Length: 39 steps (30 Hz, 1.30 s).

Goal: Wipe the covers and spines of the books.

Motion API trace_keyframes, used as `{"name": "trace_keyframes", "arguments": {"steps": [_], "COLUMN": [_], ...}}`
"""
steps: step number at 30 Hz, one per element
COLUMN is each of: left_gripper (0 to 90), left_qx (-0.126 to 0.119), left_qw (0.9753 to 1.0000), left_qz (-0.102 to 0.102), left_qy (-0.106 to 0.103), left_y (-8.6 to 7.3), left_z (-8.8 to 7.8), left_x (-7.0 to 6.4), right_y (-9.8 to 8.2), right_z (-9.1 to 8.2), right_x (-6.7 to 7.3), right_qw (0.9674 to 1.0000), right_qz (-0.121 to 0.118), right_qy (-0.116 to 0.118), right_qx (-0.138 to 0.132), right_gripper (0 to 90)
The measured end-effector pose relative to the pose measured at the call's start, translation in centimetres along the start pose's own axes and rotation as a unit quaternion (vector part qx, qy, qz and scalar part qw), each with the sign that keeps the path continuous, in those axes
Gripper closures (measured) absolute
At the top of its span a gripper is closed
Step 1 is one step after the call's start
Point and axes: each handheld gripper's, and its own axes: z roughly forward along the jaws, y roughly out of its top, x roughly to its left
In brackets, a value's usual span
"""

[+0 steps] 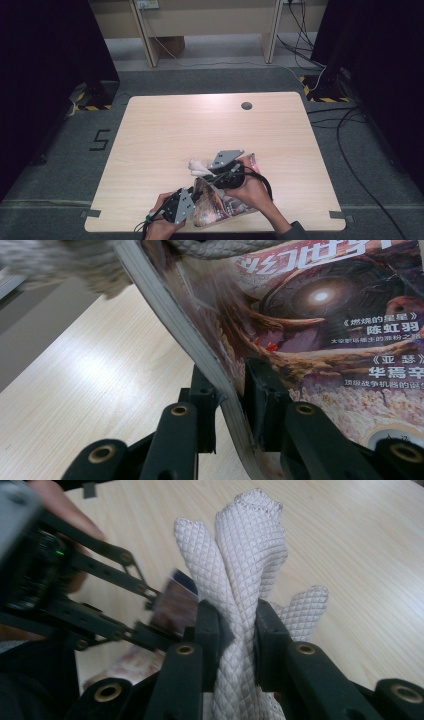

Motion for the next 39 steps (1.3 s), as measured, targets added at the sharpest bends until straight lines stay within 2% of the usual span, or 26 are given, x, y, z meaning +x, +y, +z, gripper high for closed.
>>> {"name": "trace_keyframes", "arguments": {"steps": [1, 3, 8, 14, 15, 20, 23, 24, 25, 29, 30, 32, 34, 36, 39], "left_gripper": [74.8, 74.5, 74.2, 73.9, 73.9, 73.9, 73.9, 73.9, 73.9, 73.9, 73.9, 73.8, 73.9, 73.8, 73.8], "left_qx": [0.001, 0.0, 0.002, 0.002, 0.001, -0.001, -0.002, -0.003, -0.002, -0.004, -0.002, -0.002, 0.0, -0.002, -0.002], "left_qw": [1.0, 1.0, 1.0, 1.0, 1.0, 1.0, 1.0, 1.0, 1.0, 1.0, 1.0, 1.0, 1.0, 1.0, 1.0], "left_qz": [0.0, 0.0, 0.0, 0.0, 0.001, 0.0, 0.0, 0.0, 0.0, 0.003, 0.004, 0.005, 0.006, 0.004, 0.005], "left_qy": [0.0, 0.002, 0.0, 0.0, 0.001, 0.0, -0.001, -0.001, 0.0, 0.001, 0.0, 0.001, 0.0, 0.002, 0.001], "left_y": [0.0, 0.0, 0.0, 0.0, 0.0, 0.0, 0.0, 0.0, 0.0, 0.0, 0.0, 0.0, 0.0, 0.0, 0.0], "left_z": [0.0, 0.0, 0.0, 0.0, 0.0, -0.1, -0.1, -0.1, -0.1, -0.1, -0.1, -0.1, -0.1, -0.1, -0.1], "left_x": [0.0, -0.1, 0.0, 0.0, -0.1, 0.0, 0.0, 0.0, 0.0, 0.0, 0.0, -0.1, 0.0, -0.1, -0.1], "right_y": [-0.4, -0.9, -1.6, -2.7, -3.0, -3.2, -2.6, -2.6, -2.3, -1.7, -1.7, -1.7, -2.0, -2.4, -3.0], "right_z": [0.0, 0.1, 0.0, 0.1, 0.1, 0.0, -0.1, -0.1, -0.1, -0.1, -0.1, -0.1, 0.0, 0.0, 0.0], "right_x": [-0.9, -1.6, -2.9, -4.5, -5.0, -5.1, -4.5, -4.5, -4.0, -3.0, -3.1, -3.1, -3.6, -4.1, -4.9], "right_qw": [1.0, 0.9998, 0.9985, 0.997, 0.9964, 0.9959, 0.997, 0.997, 0.9982, 0.9989, 0.999, 0.9989, 0.999, 0.9979, 0.997], "right_qz": [0.001, 0.013, 0.025, 0.042, 0.051, 0.058, 0.038, 0.038, 0.036, 0.023, 0.015, 0.014, 0.022, 0.024, 0.038], "right_qy": [-0.006, -0.012, -0.039, -0.053, -0.055, -0.057, -0.056, -0.056, -0.039, -0.03, -0.033, -0.034, -0.029, -0.046, -0.053], "right_qx": [0.004, 0.01, 0.03, 0.038, 0.04, 0.041, 0.04, 0.04, 0.028, 0.026, 0.027, 0.029, 0.028, 0.037, 0.043], "right_gripper": [76.9, 76.9, 76.9, 76.9, 76.9, 77.0, 76.8, 76.8, 76.8, 76.8, 76.7, 76.7, 76.7, 76.6, 76.6]}}
